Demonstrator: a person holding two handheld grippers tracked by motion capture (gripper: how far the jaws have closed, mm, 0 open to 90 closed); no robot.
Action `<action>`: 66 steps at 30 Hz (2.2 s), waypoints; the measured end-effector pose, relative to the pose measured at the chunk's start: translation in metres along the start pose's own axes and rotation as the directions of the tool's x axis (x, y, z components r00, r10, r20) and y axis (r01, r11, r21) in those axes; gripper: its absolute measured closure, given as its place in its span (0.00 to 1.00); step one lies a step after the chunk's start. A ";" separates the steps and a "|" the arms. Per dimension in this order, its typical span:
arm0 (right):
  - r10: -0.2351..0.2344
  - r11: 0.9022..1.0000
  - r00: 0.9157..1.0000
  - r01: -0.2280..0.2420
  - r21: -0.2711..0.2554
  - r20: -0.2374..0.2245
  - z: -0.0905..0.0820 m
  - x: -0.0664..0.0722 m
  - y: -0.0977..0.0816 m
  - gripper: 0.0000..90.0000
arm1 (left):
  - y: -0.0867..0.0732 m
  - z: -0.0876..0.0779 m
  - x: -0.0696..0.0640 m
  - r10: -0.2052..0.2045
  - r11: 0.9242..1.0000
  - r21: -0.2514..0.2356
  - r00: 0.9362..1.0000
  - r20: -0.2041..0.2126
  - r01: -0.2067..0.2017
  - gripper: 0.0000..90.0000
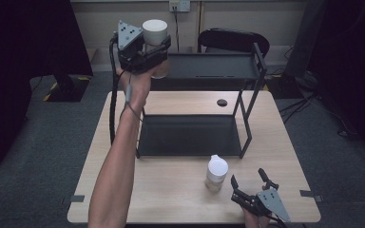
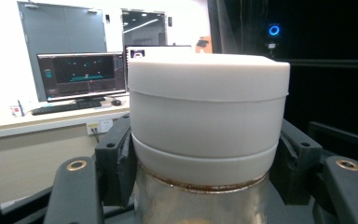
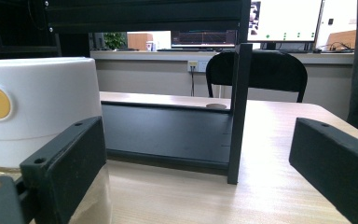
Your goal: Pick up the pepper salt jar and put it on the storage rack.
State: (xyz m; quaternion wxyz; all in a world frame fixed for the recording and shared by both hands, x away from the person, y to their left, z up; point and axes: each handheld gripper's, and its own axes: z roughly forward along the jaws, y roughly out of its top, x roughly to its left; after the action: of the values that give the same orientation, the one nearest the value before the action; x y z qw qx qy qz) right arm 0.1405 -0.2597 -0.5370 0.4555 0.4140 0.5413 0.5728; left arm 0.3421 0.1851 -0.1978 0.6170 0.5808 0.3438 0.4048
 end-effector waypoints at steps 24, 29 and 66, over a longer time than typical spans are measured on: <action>0.001 1.000 1.000 -0.001 0.000 0.003 0.000 0.001 0.000 0.03 | -0.007 0.008 0.002 -0.038 0.999 0.010 0.999 -0.010 0.038 0.39; 0.001 1.000 1.000 -0.001 0.000 0.003 0.000 0.001 0.000 0.03 | -0.007 0.010 0.003 -0.031 0.999 0.012 0.999 -0.009 0.031 0.39; 0.000 1.000 1.000 0.000 -0.001 0.002 0.000 0.000 0.000 0.03 | -0.007 0.012 0.004 -0.058 0.998 0.001 0.998 -0.031 0.058 0.14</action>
State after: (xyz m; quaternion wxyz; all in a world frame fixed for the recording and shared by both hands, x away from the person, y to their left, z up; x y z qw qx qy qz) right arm 0.1401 -0.2593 -0.5371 0.4562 0.4141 0.5407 0.5727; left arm 0.3548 0.1833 -0.2034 0.6225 0.5648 0.3706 0.3952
